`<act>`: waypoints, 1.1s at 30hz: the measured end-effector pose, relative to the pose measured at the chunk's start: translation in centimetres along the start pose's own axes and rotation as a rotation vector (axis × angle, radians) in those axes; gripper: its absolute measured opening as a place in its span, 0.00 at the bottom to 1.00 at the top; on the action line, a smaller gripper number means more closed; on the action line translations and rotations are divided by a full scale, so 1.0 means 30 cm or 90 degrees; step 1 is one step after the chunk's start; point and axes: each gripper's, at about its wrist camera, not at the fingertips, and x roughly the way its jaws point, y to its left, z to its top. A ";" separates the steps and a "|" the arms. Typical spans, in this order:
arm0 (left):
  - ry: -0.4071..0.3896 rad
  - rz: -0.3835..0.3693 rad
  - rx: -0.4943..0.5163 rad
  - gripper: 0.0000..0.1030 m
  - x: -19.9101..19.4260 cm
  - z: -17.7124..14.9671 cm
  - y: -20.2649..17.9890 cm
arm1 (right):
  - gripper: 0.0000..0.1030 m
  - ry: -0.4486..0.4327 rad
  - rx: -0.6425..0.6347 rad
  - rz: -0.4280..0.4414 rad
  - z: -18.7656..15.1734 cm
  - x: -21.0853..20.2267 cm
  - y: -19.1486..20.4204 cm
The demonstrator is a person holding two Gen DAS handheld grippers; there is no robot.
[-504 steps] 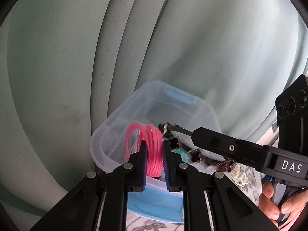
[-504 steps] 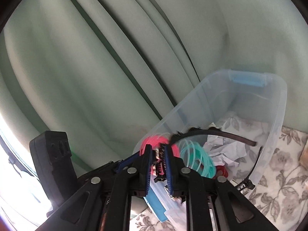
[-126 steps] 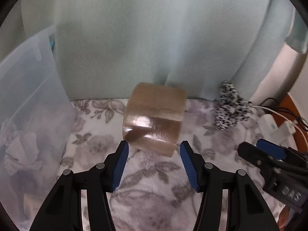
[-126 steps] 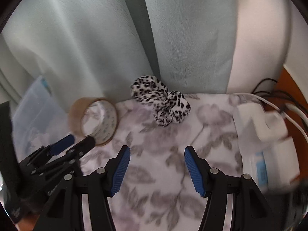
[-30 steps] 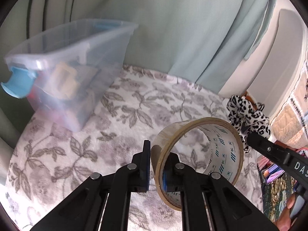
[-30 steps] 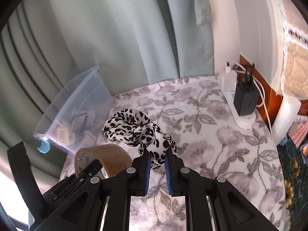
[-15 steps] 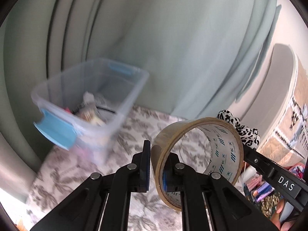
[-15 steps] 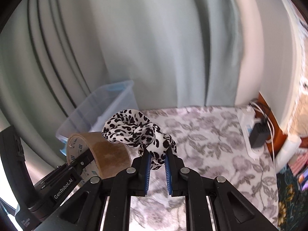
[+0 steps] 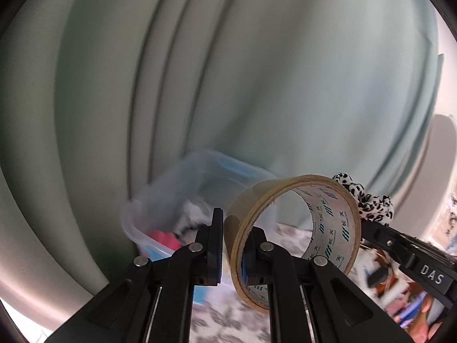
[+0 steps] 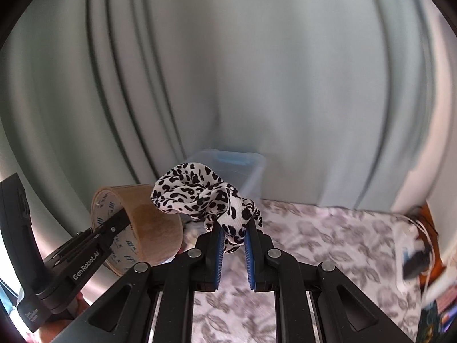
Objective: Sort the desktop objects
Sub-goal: 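Carry the tape roll and scrunchie over the clear bin with both grippers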
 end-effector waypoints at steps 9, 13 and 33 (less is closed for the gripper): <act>0.037 0.042 -0.034 0.09 0.156 -0.018 0.145 | 0.14 0.065 -0.027 0.031 -0.002 0.235 0.115; 0.052 0.044 -0.036 0.09 0.215 -0.036 0.169 | 0.14 0.092 -0.027 0.036 -0.021 0.321 0.132; 0.105 0.063 -0.045 0.10 0.451 -0.060 0.220 | 0.16 0.158 -0.033 0.019 -0.012 0.548 0.150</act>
